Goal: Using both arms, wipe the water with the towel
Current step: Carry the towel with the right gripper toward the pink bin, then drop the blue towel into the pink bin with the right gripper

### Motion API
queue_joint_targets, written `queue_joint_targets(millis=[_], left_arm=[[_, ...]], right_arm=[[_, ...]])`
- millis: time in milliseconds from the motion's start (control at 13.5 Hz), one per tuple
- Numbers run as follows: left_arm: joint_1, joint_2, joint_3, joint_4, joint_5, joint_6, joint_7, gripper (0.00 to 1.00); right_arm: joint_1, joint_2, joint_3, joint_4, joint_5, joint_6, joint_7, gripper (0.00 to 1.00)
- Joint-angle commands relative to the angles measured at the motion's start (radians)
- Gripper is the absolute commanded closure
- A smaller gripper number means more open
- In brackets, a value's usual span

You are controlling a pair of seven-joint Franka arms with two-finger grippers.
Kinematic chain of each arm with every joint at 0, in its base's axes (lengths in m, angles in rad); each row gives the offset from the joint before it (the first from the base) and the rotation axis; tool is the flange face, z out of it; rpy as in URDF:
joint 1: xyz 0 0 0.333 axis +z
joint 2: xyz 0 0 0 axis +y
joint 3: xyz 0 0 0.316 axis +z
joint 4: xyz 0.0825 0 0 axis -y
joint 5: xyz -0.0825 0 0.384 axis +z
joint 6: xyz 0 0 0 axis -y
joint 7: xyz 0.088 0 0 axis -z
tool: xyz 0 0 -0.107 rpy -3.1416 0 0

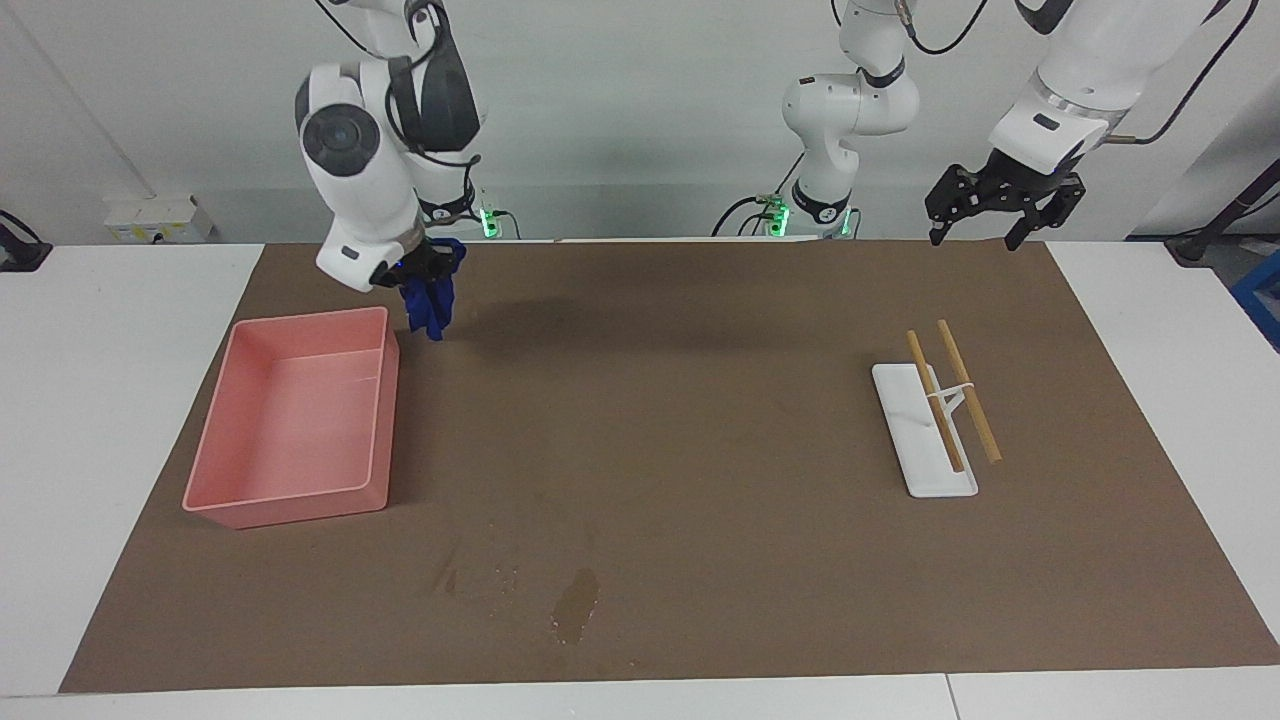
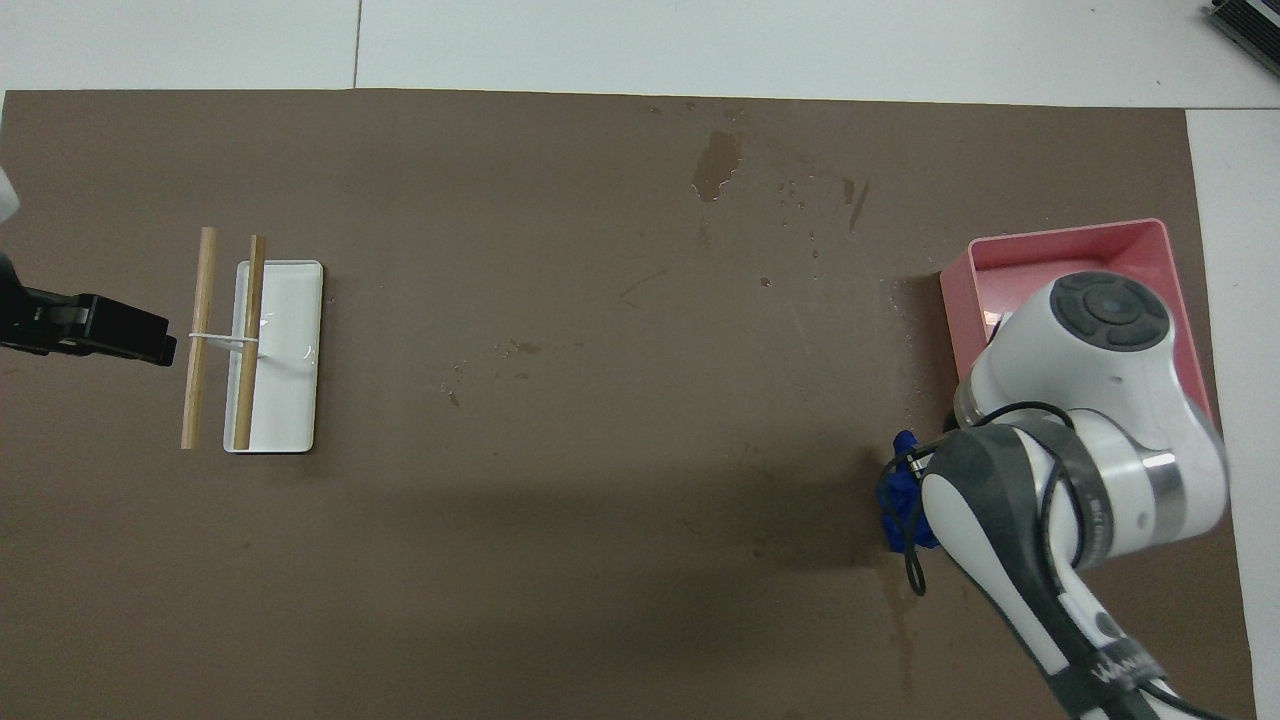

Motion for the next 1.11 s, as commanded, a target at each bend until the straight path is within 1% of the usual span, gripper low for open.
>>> queue_joint_targets(millis=[0,148,222,296,370,518,739,813,887,961,1035], left_arm=[[-0.002,-0.028,0.002,-0.030,-0.006,-0.004,0.008,0.00],[0.006,-0.032,0.002,-0.035,-0.006,-0.018,0.005,0.00],[0.008,-0.031,0.002,-0.036,-0.006,-0.011,0.008,0.00],[0.008,-0.032,0.002,-0.036,-0.006,-0.003,0.005,0.00],[0.009,-0.032,0.002,-0.038,-0.006,-0.001,0.005,0.00],[0.009,-0.034,0.002,-0.044,-0.006,0.006,0.009,0.00],[0.009,-0.035,0.002,-0.044,-0.006,-0.003,0.009,0.00],[0.008,-0.035,0.002,-0.044,-0.006,-0.003,0.008,0.00],[0.009,-0.035,0.002,-0.044,-0.006,-0.003,0.009,0.00],[0.009,-0.035,0.002,-0.044,-0.006,-0.003,0.008,0.00],[0.008,-0.035,0.002,-0.044,-0.006,-0.003,0.008,0.00]], right_arm=[[-0.066,0.030,-0.009,0.182,-0.005,-0.129,-0.110,1.00],[-0.144,0.036,-0.006,0.239,-0.086,-0.124,-0.290,1.00],[-0.172,0.041,-0.006,0.244,-0.126,-0.077,-0.366,1.00],[-0.196,0.041,-0.008,0.228,-0.140,0.020,-0.440,1.00],[-0.219,0.041,-0.006,0.208,-0.140,0.091,-0.476,1.00],[-0.229,0.046,-0.008,0.156,-0.143,0.219,-0.484,1.00],[-0.239,0.058,-0.006,0.025,-0.135,0.409,-0.481,1.00],[-0.230,0.055,-0.006,-0.007,-0.132,0.447,-0.475,1.00],[-0.229,0.055,-0.006,-0.015,-0.132,0.469,-0.478,1.00],[-0.229,0.056,-0.006,-0.010,-0.134,0.471,-0.484,0.94],[-0.232,0.058,-0.006,-0.007,-0.134,0.480,-0.499,0.04]])
